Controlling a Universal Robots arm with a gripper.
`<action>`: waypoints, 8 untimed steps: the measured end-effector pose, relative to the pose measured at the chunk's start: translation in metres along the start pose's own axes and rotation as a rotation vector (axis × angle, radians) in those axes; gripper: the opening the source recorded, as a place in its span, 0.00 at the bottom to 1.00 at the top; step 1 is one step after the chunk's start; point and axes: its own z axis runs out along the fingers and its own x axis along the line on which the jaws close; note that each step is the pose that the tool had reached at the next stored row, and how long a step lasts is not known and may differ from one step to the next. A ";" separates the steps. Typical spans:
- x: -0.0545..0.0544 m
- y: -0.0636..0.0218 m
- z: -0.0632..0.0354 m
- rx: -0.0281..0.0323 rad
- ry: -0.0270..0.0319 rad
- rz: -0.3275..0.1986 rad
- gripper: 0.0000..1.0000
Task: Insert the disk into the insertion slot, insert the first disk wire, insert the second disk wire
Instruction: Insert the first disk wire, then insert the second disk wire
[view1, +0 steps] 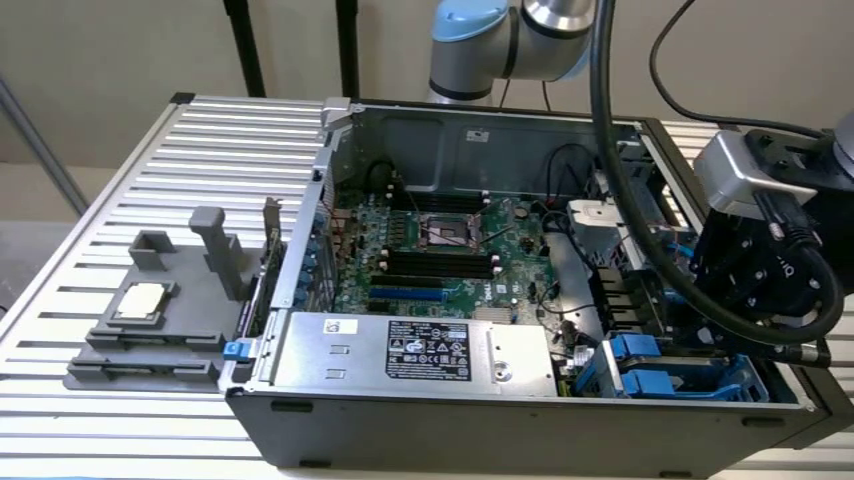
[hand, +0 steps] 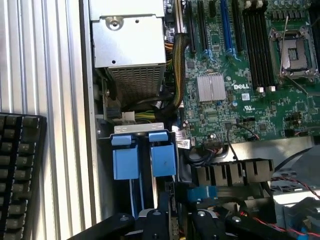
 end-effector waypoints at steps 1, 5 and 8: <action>0.000 0.0016 0.0002 -0.0001 -0.0002 0.000 0.25; 0.000 0.0017 0.0002 0.0000 -0.0001 0.000 0.25; 0.000 0.0018 0.0002 0.0000 -0.0002 0.000 0.25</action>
